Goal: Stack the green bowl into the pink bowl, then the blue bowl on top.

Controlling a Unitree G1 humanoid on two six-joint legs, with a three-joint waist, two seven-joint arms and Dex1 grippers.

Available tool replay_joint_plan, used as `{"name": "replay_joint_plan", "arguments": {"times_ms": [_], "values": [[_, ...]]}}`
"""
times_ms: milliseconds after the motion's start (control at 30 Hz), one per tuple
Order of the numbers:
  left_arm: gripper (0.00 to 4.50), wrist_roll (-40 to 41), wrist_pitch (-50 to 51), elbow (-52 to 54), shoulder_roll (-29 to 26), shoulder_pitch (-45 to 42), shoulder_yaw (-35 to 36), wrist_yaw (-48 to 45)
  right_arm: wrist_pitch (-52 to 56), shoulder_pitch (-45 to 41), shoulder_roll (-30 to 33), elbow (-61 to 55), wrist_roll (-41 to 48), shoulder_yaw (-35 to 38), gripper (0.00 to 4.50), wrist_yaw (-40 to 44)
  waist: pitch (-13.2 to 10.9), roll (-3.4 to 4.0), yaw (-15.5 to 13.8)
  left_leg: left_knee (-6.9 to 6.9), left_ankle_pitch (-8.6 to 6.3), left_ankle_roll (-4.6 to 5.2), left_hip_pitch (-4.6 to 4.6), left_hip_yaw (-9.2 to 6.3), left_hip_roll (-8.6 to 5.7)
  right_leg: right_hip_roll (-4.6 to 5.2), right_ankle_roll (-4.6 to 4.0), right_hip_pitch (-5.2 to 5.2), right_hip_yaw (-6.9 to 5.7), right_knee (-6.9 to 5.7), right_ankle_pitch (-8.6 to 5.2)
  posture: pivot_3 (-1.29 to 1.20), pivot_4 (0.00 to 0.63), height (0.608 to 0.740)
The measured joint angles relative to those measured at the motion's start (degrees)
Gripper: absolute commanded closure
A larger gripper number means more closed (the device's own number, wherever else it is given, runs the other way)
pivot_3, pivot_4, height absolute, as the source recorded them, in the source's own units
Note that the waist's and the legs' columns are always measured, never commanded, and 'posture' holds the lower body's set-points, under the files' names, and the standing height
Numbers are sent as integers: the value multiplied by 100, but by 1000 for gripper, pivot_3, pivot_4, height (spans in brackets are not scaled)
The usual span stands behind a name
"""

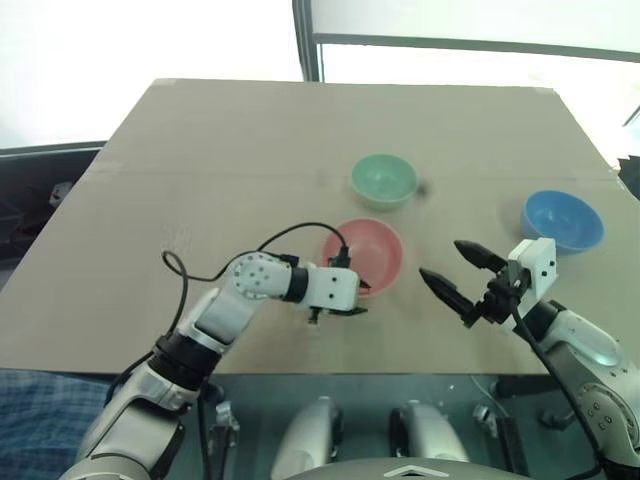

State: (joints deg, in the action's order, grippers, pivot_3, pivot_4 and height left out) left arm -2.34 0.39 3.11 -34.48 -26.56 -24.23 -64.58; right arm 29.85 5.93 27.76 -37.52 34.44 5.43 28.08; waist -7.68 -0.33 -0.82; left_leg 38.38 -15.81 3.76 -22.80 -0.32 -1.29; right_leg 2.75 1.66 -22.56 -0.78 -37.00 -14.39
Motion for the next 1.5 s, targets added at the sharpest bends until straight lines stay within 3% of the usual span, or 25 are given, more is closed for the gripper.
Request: {"name": "replay_joint_plan", "arguments": {"times_ms": [67,100,367,500,733,933,1100,1333,1500], "values": [[523,167,145,8,27,3,108,-21,0,0,1,0,-1,1,0,5,0,0,1,2,0,0,1,0,0,-2,0,0,0,-3,0,0,150,740],[31,315,306,36,34,4,189,-39,0,-1,4,0,-1,1,0,9,0,0,3,2,0,0,2,0,1,-3,1,1,0,-4,0,0,150,740],[31,1481,1724,760,19,215,946,11,2,-5,110,0,3,14,0,36,-1,-1,5,4,0,0,3,0,2,-6,1,1,0,-6,-1,0,150,740],[31,2966,3229,1470,484,149,2091,851,4,-29,230,31,24,34,0,143,-4,-6,5,15,0,0,4,-6,3,-5,3,8,-4,-7,-1,0,150,740],[31,3095,3925,1887,341,446,2686,2010,9,-493,658,470,-201,-56,0,451,-5,-4,21,13,4,-8,17,2,3,-11,2,10,3,-16,-1,0,150,740],[31,3067,4058,1954,72,687,3449,2651,121,-1592,1041,1297,-616,-296,0,739,-10,-10,6,9,16,-28,17,0,4,-10,1,10,2,-13,-1,0,150,740],[31,3050,3963,1965,-97,960,3729,2828,-7,-3319,977,2755,-1371,-851,0,908,-16,-13,12,6,19,-33,13,6,2,-6,-1,2,7,-11,0,0,150,740],[31,3058,3735,1780,-359,999,3991,2830,-631,-5208,197,4609,-2378,-1927,0,1368,-17,-13,40,-7,21,-38,4,6,2,-6,-2,-11,7,-3,0,0,150,740],[31,3105,3704,1771,-474,1157,4041,2710,-1244,-5911,-386,5643,-2906,-2420,0,1756,-17,-13,29,-9,20,-38,-2,4,-3,0,-2,-12,6,4,0,0,150,740]]}}
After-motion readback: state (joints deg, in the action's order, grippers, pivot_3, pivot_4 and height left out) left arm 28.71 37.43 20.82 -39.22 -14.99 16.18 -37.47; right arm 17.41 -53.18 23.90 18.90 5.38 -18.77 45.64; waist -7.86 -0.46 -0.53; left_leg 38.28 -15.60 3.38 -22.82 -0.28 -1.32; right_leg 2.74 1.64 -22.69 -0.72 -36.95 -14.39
